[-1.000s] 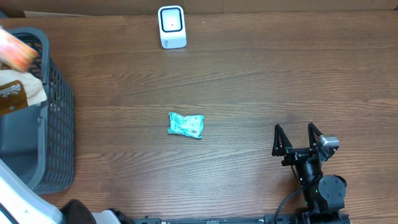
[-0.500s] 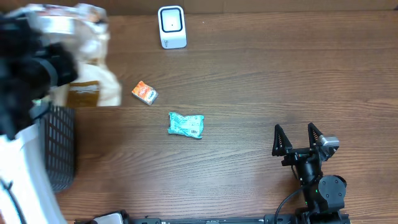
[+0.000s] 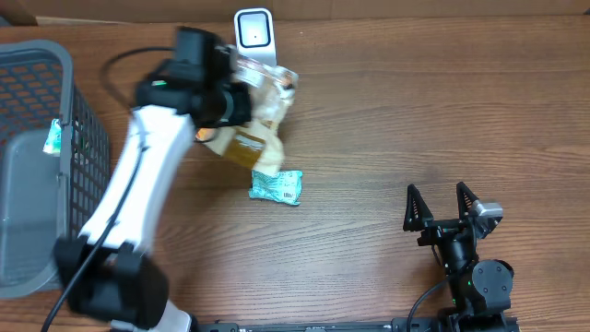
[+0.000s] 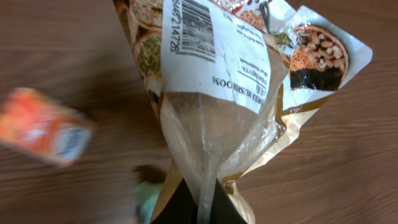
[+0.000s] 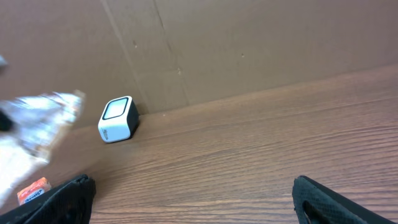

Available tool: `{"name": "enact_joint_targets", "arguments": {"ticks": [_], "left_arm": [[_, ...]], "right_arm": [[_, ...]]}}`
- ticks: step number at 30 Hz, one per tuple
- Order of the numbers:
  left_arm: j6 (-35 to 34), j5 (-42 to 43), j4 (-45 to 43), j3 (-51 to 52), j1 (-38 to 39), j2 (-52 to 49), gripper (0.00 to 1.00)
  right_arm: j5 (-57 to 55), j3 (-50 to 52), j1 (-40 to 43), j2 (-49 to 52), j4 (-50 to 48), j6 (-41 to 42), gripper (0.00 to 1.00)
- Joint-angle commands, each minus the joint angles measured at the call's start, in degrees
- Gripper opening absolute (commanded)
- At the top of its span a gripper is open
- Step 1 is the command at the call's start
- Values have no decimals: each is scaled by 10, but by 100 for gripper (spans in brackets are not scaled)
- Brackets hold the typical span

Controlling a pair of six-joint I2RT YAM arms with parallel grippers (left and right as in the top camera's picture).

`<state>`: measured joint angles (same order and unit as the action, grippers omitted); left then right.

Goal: Scan the item barcode
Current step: 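Carry the snack bag out and release it on the table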

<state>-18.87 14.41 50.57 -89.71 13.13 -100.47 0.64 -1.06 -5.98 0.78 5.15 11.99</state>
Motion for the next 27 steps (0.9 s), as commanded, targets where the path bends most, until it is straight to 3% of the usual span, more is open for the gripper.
{"name": "enact_joint_targets", "arguments": {"ticks": [1,2,3,4,6,11,15,22,27], "left_arm": [[-103,8,-35,5,31,-61,5],[-118,13,-42,5,36,-77,6],[-125,20,-46,5,40,-90,14],[-129,36,-54,5,48,-121,41],[-129,48,-57,5,53,-150,56],[-122,51,-50,-10,40,-132,60],[-94,51,2,-79,2,-62,59],[-7,31,133,-197,-107,72,59],[12,-20,185,-222,-225,153,70]], "right_arm": [[-1,6,2,-6,-3,-1,100],[-1,6,2,-6,-3,-1,100],[-1,6,2,-6,-3,-1,100],[-1,6,2,-6,-3,-1,100],[-1,6,2,-6,-3,-1,100],[-1,6,2,-6,-3,-1,100],[-1,6,2,-6,-3,-1,100],[-1,6,2,-6,-3,-1,100],[-1,6,2,-6,-3,-1,100]]}}
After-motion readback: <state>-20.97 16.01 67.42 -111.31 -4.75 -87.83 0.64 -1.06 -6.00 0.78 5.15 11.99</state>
